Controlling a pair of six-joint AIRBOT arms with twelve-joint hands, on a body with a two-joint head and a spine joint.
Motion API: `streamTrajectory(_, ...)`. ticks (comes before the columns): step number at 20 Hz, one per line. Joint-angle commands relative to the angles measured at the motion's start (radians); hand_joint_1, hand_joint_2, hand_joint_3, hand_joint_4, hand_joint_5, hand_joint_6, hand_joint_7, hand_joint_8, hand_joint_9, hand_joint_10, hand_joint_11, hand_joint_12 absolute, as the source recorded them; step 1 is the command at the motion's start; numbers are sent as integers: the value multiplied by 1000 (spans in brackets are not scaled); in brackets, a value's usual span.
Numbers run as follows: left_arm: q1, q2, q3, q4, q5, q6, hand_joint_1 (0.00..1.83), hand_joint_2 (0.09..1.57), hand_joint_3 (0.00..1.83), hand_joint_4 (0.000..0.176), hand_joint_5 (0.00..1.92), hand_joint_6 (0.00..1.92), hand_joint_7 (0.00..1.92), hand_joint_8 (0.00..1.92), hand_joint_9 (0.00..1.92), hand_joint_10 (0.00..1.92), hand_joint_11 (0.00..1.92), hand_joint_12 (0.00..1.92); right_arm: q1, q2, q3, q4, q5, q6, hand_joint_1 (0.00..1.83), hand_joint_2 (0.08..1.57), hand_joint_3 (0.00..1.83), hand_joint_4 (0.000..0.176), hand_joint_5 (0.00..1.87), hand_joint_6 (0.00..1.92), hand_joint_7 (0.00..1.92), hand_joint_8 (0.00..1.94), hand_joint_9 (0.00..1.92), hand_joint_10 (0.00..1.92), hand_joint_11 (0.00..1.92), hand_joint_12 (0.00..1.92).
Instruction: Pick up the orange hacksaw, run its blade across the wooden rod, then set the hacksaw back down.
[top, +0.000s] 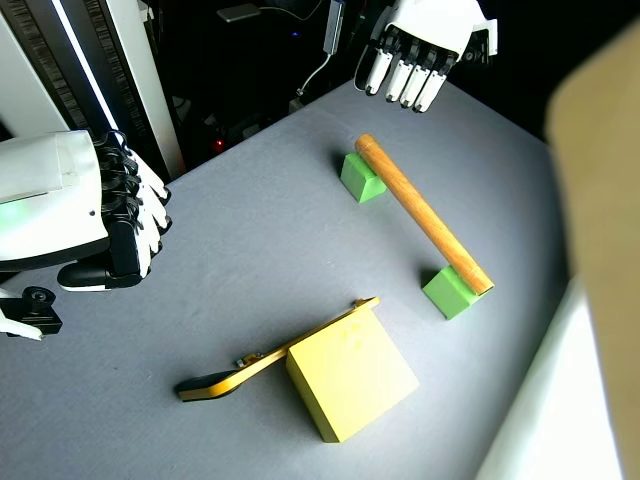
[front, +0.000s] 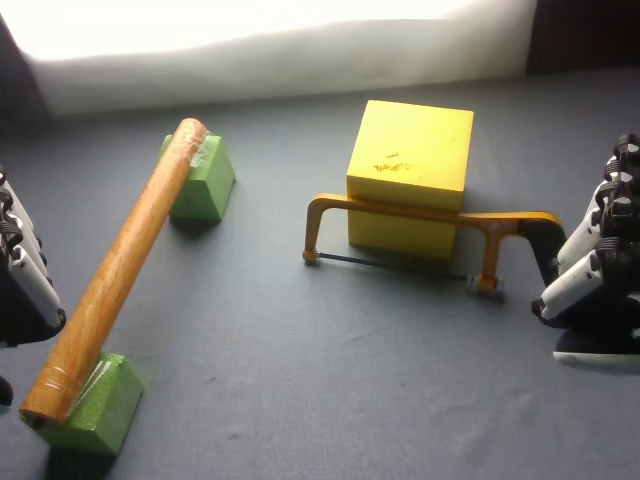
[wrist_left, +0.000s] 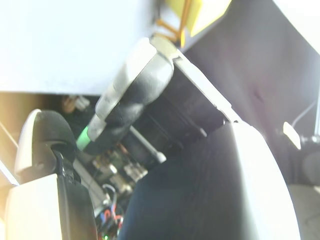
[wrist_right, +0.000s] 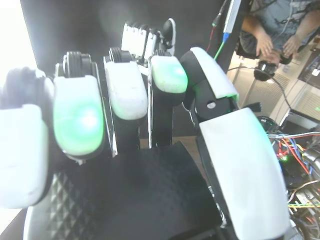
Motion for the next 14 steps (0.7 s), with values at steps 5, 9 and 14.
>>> streamTrajectory(5, -8, 11, -24, -72, -74, 5, 0, 1081, 2, 5, 35, 4, 36, 4, 44, 5, 0, 264, 7, 21, 0, 92, 93, 30, 116, 1014, 5, 0, 0, 0, 0, 0, 0, 0, 0, 0)
streamTrajectory(9, 0, 15, -28, -64, -87, 6, 0, 1077, 0, 0, 12, 2, 26, 3, 39, 2, 0, 239, -45, 61, -1, 229, 84, 165, 103, 1022, 5, 0, 0, 0, 0, 0, 0, 0, 0, 0)
streamTrajectory(14, 0, 18, -26, -65, -97, 6, 0, 1077, 0, 2, 18, 2, 21, 2, 30, 3, 0, 218, -118, 102, -2, 366, 7, 383, 272, 1024, 0, 0, 0, 0, 5, 2, 3, 1, 42, 20)
